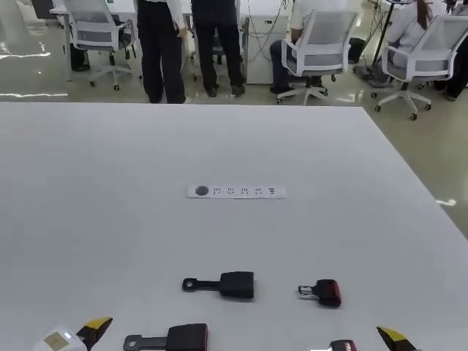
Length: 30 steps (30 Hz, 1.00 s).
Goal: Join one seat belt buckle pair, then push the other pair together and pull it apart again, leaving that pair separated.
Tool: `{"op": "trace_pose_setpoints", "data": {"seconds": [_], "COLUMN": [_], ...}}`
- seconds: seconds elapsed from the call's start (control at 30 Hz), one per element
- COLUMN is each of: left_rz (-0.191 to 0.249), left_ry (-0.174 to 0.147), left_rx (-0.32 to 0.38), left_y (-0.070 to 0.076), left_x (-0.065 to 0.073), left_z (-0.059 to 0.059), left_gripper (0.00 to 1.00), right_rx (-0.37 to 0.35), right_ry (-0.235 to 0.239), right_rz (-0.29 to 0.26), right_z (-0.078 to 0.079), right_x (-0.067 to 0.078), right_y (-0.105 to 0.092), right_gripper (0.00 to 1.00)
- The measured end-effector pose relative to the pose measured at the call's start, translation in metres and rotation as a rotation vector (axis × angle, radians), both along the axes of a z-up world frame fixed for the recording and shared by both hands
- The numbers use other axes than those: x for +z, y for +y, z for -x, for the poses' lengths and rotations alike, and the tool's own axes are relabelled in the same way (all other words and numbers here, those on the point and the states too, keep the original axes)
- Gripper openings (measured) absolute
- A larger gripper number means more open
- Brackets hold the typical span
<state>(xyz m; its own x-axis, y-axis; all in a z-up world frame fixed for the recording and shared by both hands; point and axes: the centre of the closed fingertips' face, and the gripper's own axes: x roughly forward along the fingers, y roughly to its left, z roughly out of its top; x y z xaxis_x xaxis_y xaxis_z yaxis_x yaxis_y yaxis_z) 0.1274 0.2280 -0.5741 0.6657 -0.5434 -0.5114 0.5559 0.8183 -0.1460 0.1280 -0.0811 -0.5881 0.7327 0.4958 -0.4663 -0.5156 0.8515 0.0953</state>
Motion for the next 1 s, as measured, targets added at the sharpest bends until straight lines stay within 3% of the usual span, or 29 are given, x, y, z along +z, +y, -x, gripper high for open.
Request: {"op": "trace_pose_setpoints", "data": {"seconds": [0.3, 0.37, 0.5, 0.63, 0.83, 1.0], "left_rz": [-0.015, -0.026, -0.044, -0.06, -0.1, -0.104], "left_ry": [0.024, 0.03, 0.04, 0.041, 0.068, 0.071], "left_rx": [-0.03, -0.04, -0.063, -0.098, -0.151, -0.193], "left_y": [-0.001, -0.006, -0.002, -0.003, -0.01, -0.016], "left_x": [-0.011, -0.009, -0.015, -0.02, -0.031, -0.037], "left_z": [-0.009, -0.007, -0.011, -0.014, -0.019, -0.027], "left_gripper": [0.97, 0.96, 0.96, 0.9, 0.9, 0.88], "right_rx": [0.045, 0.058, 0.084, 0.101, 0.122, 0.17], "right_ry": [0.029, 0.039, 0.056, 0.076, 0.095, 0.128], "right_rz": [0.02, 0.02, 0.032, 0.039, 0.045, 0.086], "right_z": [-0.007, -0.009, -0.014, -0.02, -0.029, -0.032], "right_x": [-0.011, -0.014, -0.02, -0.028, -0.034, -0.042], "right_y": [0.009, 0.009, 0.009, 0.006, 0.004, 0.004], "right_gripper": [0.87, 0.87, 0.85, 0.83, 0.83, 0.81]}}
